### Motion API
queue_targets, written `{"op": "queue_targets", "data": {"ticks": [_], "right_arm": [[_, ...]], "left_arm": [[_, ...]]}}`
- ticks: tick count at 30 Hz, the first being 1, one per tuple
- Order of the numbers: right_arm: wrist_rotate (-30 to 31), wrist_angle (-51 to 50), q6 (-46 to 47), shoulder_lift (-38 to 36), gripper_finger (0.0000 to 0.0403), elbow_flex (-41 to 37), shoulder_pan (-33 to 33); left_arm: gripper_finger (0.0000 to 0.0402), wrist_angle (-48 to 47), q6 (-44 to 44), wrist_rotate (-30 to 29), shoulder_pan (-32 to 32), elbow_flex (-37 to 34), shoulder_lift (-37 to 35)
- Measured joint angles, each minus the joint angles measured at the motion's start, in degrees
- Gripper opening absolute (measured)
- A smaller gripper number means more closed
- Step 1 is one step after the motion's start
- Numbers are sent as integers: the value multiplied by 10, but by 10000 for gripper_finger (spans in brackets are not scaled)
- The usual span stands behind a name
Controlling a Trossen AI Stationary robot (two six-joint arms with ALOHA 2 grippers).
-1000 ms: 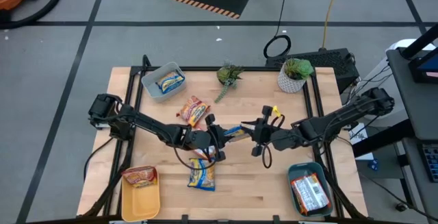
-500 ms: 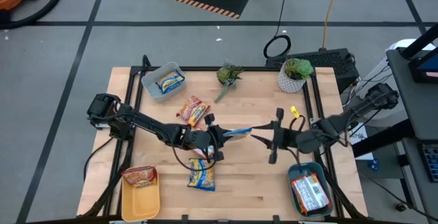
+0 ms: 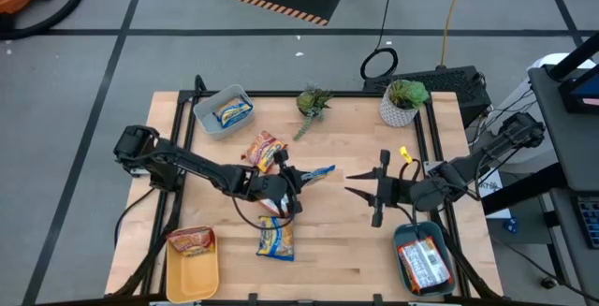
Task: Sort Maruchan noodles
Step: Put the right blue noodle pack into the gray bin
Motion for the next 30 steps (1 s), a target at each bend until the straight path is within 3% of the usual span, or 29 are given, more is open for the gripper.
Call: {"op": "queue_targets", "data": {"ticks": [5, 10, 13, 17, 21, 27, 30], "right_arm": [[0, -3, 0, 0, 109, 0, 0], [0, -15, 1, 0, 109, 0, 0], [0, -19, 0, 0, 109, 0, 0], [0, -29, 4, 0, 109, 0, 0], [0, -46, 19, 0, 109, 0, 0], [0, -57, 33, 0, 109, 0, 1], [0, -55, 34, 0, 109, 0, 5]], "left_arm": [[58, -23, 137, -22, 9, 0, -26], [56, -70, 298, -126, 17, 1, -75], [56, -129, 330, -194, 26, 0, -108], [56, -222, 318, -240, 52, 0, -150], [56, -304, 290, -221, 105, -1, -197], [56, -324, 256, -73, 222, 0, -282], [56, -341, 239, -51, 267, 0, -312]]}}
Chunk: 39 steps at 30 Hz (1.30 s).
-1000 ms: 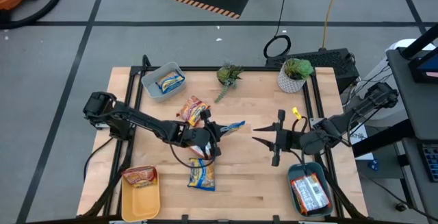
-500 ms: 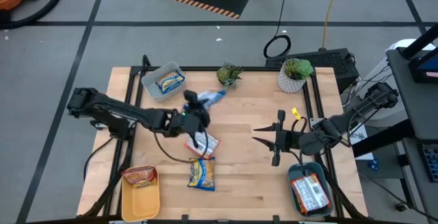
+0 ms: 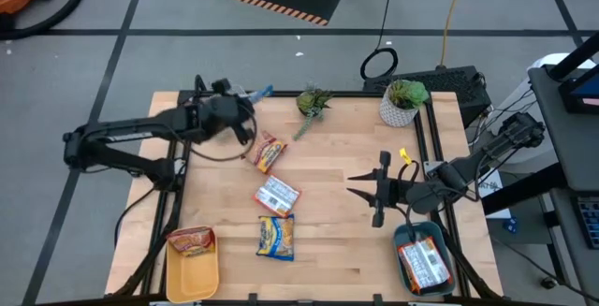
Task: Sort Maruchan noodles
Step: Put the right blue noodle pack into the gray bin
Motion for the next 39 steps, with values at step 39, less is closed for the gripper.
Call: {"op": "queue_targets", "data": {"ticks": [39], "right_arm": [[0, -4, 41, 2, 109, 0, 26]], "left_arm": [[107, 354, 40, 114, 238, -367, -118]]}}
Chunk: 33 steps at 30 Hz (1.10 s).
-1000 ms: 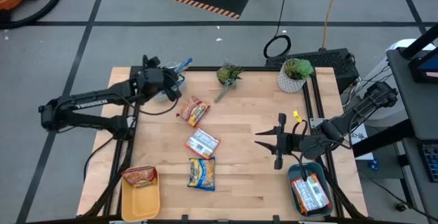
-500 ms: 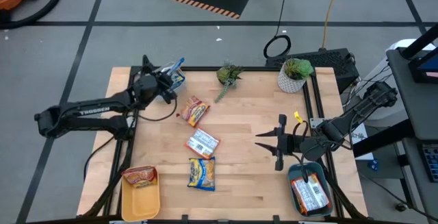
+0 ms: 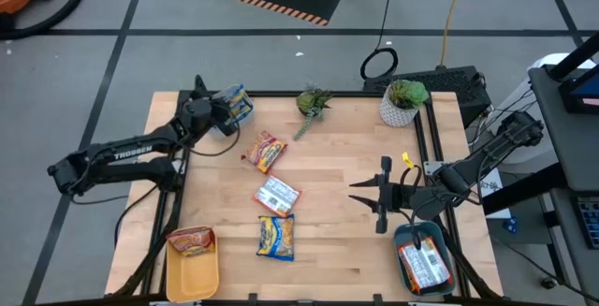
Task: Sort Maruchan noodles
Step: Put the right blue noodle pack into the gray bin
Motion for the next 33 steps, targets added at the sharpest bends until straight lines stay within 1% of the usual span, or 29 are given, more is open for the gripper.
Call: {"op": "queue_targets", "data": {"ticks": [4, 7, 10, 13, 15, 16, 18, 20, 23, 25, 29, 33], "right_arm": [[0, 0, 0, 0, 109, 0, 0], [0, -1, 0, 0, 109, 0, 0], [0, -5, 0, 0, 109, 0, 0], [0, -13, 0, 0, 109, 0, 0], [0, -18, 0, 0, 109, 0, 0], [0, -20, 0, 0, 109, 0, 0], [0, -23, 0, 0, 109, 0, 0], [0, -22, 0, 0, 109, 0, 0], [0, -22, 0, 0, 109, 0, 0], [0, -22, 3, 0, 109, 0, 0], [0, -22, 6, 0, 109, 0, 0], [0, -21, 5, 0, 109, 0, 0]], "left_arm": [[161, -19, -26, -1, 14, 0, 0], [192, -27, -38, -1, 11, 0, -1], [204, -24, -34, -2, -5, 0, -11], [206, -18, 21, -19, -21, 0, -22], [205, -5, 73, -46, -29, 0, -27], [202, 4, 86, -55, -30, 0, -28], [187, 13, 86, -56, -31, 0, -27], [166, 1, 74, -52, -31, 1, -27], [133, -38, 21, -43, -27, 1, -25], [118, -49, -25, -44, -22, 1, -25], [114, -52, -105, -68, -21, 1, -25], [114, -60, -161, -68, -21, 1, -25]]}}
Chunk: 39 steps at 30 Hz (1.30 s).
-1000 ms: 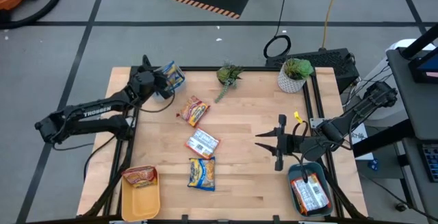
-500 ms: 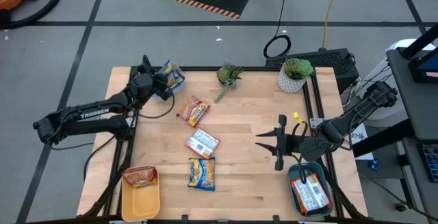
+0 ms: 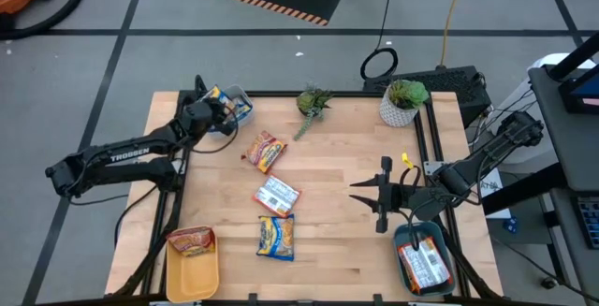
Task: Sort Maruchan noodles
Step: Put the right blue noodle pack into the gray bin
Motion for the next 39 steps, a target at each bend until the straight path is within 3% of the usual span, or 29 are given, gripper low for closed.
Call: {"op": "queue_targets", "data": {"ticks": [2, 7, 15, 20, 26, 33, 39], "right_arm": [[0, 0, -1, 0, 109, 0, 0], [0, 0, -6, 0, 109, 0, -2], [0, 2, -6, 0, 109, 0, -3], [0, 9, -6, 0, 109, 0, -3], [0, 9, -9, 0, 109, 0, -3], [0, 9, -15, 0, 109, 0, -3], [0, 9, -13, 0, 109, 0, -3]], "left_arm": [[113, -10, -17, -12, 1, 0, 0], [113, -35, -50, -110, 26, 0, 0], [113, -67, -99, -105, 74, 0, 54], [113, -57, -100, -48, 82, 0, 109], [113, -30, -100, -37, 83, 0, 152], [113, 28, -87, 71, 82, 0, 157], [113, 42, -85, 76, 82, 0, 150]]}}
